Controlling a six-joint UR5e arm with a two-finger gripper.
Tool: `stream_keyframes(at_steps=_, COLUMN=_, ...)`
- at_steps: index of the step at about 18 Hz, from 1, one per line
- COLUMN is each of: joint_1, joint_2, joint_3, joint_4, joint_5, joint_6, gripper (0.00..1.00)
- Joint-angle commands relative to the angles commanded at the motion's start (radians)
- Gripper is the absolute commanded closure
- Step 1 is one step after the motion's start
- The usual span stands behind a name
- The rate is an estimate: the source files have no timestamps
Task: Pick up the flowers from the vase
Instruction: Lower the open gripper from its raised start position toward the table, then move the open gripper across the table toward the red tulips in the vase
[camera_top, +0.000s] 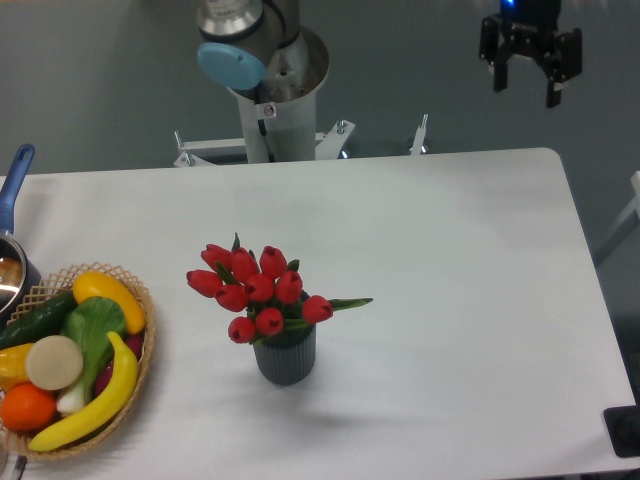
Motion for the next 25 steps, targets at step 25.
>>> stream_keyframes(at_steps=25, joint_1=-0.196, joint_2=-0.047, joint_3=-0.034, joint_4=0.057, joint_5=-0.17, joint_6=-0.695, gripper=0.0)
